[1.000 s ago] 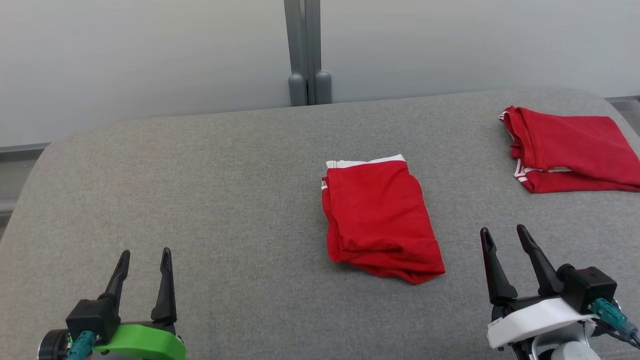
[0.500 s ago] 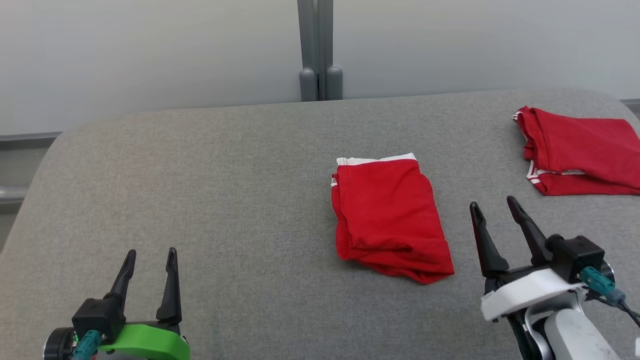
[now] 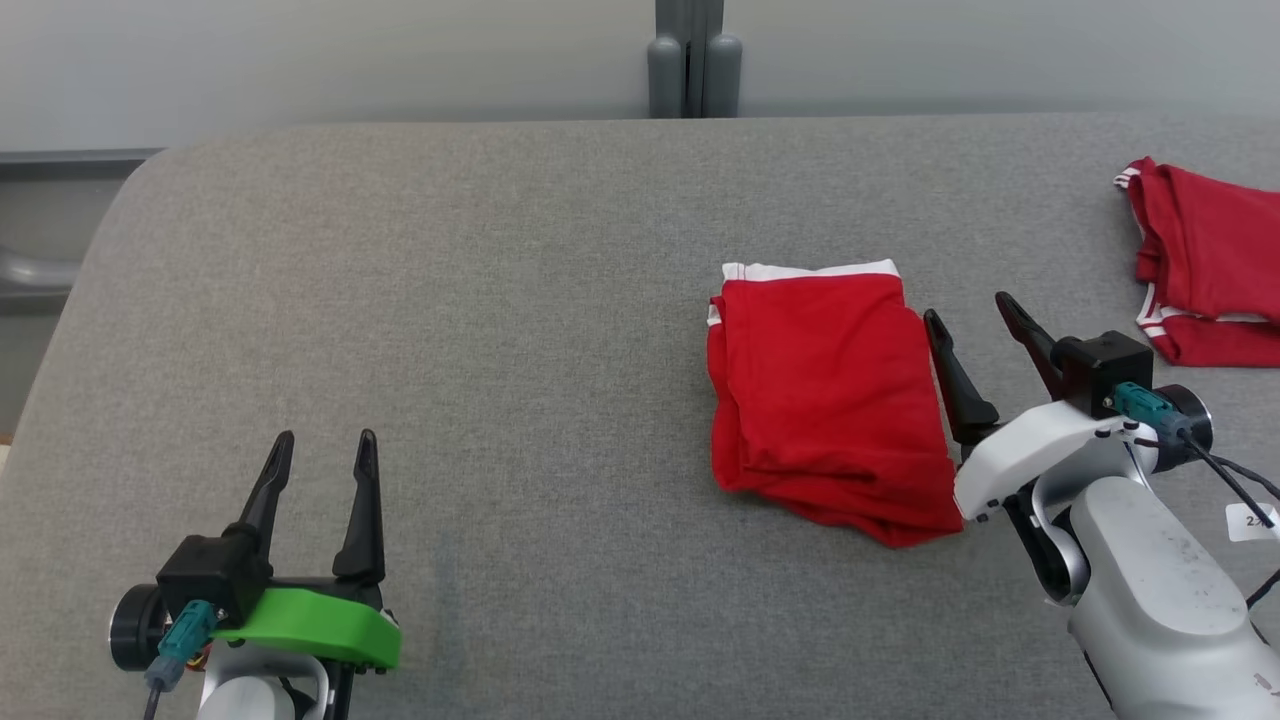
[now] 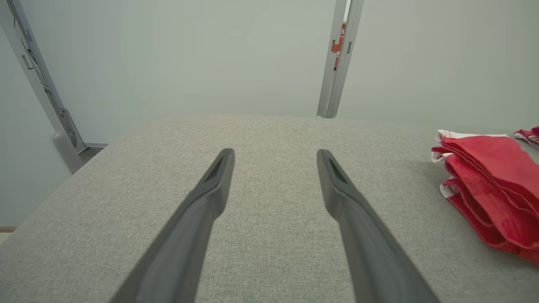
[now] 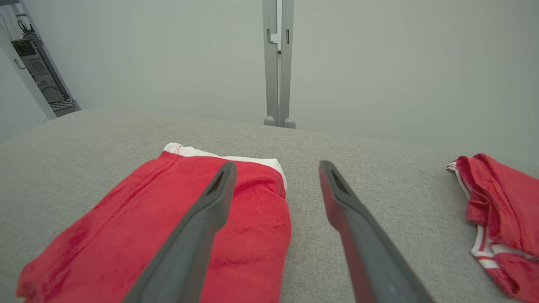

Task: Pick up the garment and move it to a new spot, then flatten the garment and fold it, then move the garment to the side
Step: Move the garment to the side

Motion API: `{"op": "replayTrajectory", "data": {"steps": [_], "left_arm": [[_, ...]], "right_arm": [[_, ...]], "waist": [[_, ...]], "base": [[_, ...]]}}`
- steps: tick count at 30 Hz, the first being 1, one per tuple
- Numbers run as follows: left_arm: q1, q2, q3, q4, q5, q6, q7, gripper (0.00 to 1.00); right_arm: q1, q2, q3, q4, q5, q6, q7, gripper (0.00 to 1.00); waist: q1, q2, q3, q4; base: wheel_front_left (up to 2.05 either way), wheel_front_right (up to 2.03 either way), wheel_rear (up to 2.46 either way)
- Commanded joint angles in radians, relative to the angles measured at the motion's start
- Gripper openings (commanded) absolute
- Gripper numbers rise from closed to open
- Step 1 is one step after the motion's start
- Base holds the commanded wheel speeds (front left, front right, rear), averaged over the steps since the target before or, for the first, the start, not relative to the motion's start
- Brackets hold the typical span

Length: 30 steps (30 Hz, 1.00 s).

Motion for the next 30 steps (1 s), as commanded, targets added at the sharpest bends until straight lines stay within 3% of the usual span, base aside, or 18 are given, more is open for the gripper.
{"op": "replayTrajectory", "data": {"steps": [1, 15, 17, 18, 19, 25, 30], "left_arm": [[-0.021, -0.001, -0.001, 0.001, -0.009, -0.003, 0.000, 1.00], [-0.071, -0.012, -0.024, 0.004, -0.020, -0.003, 0.000, 1.00], [-0.074, -0.013, -0.025, 0.007, -0.022, -0.003, 0.000, 1.00], [-0.073, -0.014, -0.023, 0.009, -0.022, -0.003, 0.000, 1.00], [-0.071, -0.014, -0.021, 0.009, -0.022, -0.003, 0.000, 1.00], [-0.071, -0.019, -0.013, 0.005, -0.023, -0.003, 0.000, 1.00], [-0.106, -0.009, -0.030, -0.022, -0.025, -0.003, 0.000, 1.00]], "right_arm": [[-0.018, -0.004, 0.002, 0.040, 0.001, -0.001, -0.001, 1.00], [-0.093, 0.055, 0.033, 0.368, 0.060, -0.001, 0.001, 1.00], [-0.092, 0.061, 0.032, 0.406, 0.078, -0.001, 0.004, 0.34], [-0.087, 0.066, 0.032, 0.423, 0.087, -0.001, 0.004, 0.13], [-0.085, 0.070, 0.036, 0.433, 0.096, -0.001, 0.005, 0.00], [-0.138, 0.028, 0.074, 0.439, 0.112, -0.003, 0.002, 0.00], [-0.257, -0.032, 0.175, 0.401, 0.076, -0.002, 0.025, 0.00]], "waist": [[0.0000, 0.0000, 0.046, 0.036], [0.0000, 0.0000, 0.117, 0.077], [0.0000, 0.0000, 0.117, 0.079], [0.0000, 0.0000, 0.116, 0.078], [0.0000, 0.0000, 0.115, 0.077], [0.0000, 0.0000, 0.120, 0.048], [0.0000, 0.0000, 0.186, -0.003]], "base": [[0.00, 0.00, 0.00], [0.00, 0.00, 0.00], [0.00, 0.00, 0.00], [0.00, 0.00, 0.00], [0.00, 0.00, 0.00], [0.00, 0.00, 0.00], [0.00, 0.00, 0.00]]}}
